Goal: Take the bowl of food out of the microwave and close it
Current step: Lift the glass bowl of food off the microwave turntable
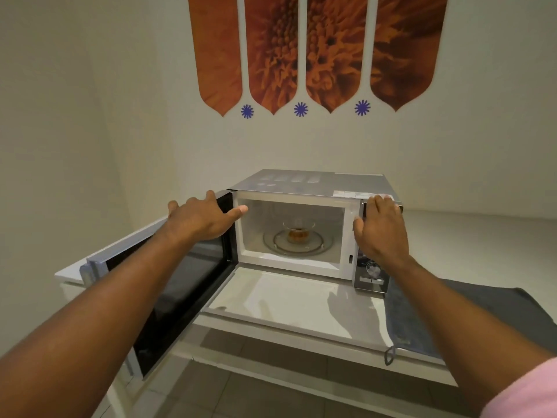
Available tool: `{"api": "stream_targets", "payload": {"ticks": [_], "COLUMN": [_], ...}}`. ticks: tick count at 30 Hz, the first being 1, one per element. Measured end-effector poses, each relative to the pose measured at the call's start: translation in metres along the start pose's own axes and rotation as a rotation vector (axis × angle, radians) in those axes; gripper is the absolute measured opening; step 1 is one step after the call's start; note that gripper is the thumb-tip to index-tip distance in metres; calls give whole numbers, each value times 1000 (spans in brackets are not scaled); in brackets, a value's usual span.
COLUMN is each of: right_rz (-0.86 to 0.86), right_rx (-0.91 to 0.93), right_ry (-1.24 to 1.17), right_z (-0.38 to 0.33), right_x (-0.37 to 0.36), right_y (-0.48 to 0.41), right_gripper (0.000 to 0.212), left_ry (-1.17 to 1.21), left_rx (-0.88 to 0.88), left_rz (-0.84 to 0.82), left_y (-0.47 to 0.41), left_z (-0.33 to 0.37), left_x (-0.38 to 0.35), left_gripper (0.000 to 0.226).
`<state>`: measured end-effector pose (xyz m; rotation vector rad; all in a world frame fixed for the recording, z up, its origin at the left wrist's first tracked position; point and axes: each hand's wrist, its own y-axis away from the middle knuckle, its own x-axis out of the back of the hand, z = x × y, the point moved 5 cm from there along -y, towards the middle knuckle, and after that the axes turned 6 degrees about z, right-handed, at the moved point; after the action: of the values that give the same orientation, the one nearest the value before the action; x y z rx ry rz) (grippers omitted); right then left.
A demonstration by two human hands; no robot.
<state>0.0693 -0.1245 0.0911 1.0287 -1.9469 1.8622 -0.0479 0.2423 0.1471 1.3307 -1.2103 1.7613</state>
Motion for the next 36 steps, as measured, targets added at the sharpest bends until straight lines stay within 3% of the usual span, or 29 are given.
{"api": "stream_targets", "payload": {"ticks": [2, 4, 7, 11, 14, 16, 19, 24, 31, 34, 36], "right_rz": [102, 185, 84, -207, -315, -389, -391, -448, -397, -385, -377], "right_rx": [-1, 74, 105, -85, -266, -389, -599, -928, -875, -897, -909], "right_ry": [-85, -169, -329, -541, -671, -715, -770, -745, -839, -929, -965], "right_z": [-9, -27, -55, -73, -72, -69, -62, -50, -57, -63, -65], "right_x": [-1, -8, -36, -92, -130, -151, -185, -222, -261, -266, -268], "right_y": [15, 32, 52, 51, 34, 23, 6, -17, -44, -48, -49], "right_gripper": [60, 64, 65, 64, 63, 58, 16, 26, 38, 22, 23], "left_ry": [-70, -82, 329, 1049, 1292, 1380, 1458, 1497, 1654, 1650, 1654], "left_rx": [31, -19, -107, 96, 236, 305, 393, 442, 489, 455, 459], "left_rz": [123, 327, 443, 155, -10, -70, -154, -203, -294, -315, -323], "left_y": [5, 12, 12, -12, -38, -59, -87, -123, -162, -170, -174], "left_z": [6, 22, 53, 77, 90, 96, 105, 117, 146, 156, 160], "left_x": [-5, -14, -51, -124, -169, -195, -223, -248, -262, -267, -270], "left_gripper": [123, 106, 67, 41, 39, 12, 24, 24, 44, 48, 48]}}
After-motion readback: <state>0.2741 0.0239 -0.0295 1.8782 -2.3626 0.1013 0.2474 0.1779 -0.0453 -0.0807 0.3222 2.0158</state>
